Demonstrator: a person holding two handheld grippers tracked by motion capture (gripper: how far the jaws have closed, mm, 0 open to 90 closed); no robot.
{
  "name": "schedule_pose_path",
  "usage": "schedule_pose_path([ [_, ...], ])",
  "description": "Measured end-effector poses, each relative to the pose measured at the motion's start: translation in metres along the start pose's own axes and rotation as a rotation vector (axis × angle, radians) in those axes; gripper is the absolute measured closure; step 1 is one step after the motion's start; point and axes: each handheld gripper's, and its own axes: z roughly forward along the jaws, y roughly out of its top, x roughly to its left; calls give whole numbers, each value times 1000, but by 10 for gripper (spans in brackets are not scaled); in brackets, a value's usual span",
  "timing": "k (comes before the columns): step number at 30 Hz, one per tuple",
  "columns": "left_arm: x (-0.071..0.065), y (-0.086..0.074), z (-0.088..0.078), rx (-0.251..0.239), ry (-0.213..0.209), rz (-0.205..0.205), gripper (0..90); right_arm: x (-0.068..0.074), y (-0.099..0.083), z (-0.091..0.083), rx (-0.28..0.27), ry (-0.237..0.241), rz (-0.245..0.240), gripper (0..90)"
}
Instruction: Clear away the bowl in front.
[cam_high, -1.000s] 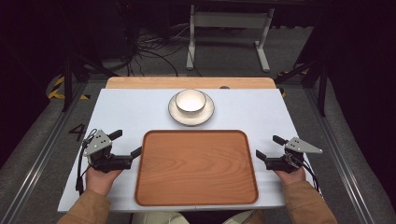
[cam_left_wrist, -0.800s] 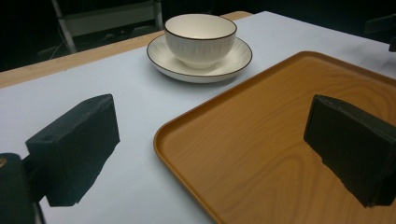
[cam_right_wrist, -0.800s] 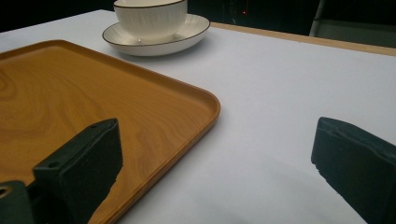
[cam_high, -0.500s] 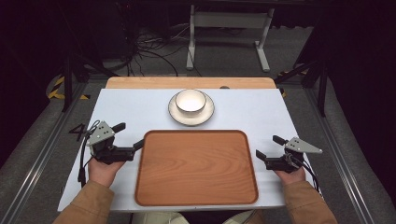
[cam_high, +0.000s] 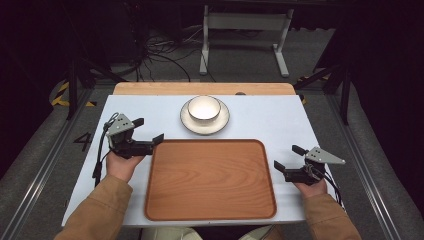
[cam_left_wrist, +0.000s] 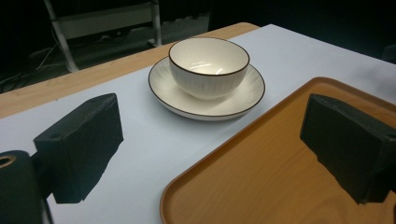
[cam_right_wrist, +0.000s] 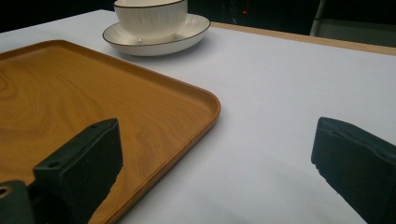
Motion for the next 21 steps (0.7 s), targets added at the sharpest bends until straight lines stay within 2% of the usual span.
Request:
schedule_pose_path([
  [5,0,7,12,-1,-1,3,64,0,0,0,-1,0,-1,25],
  [18,5,28,46,38,-2,13,52,0,0,0,-2,-2,1,25],
  [21,5,36,57,45,8,20,57,0,0,0,-2,-3,1,25],
])
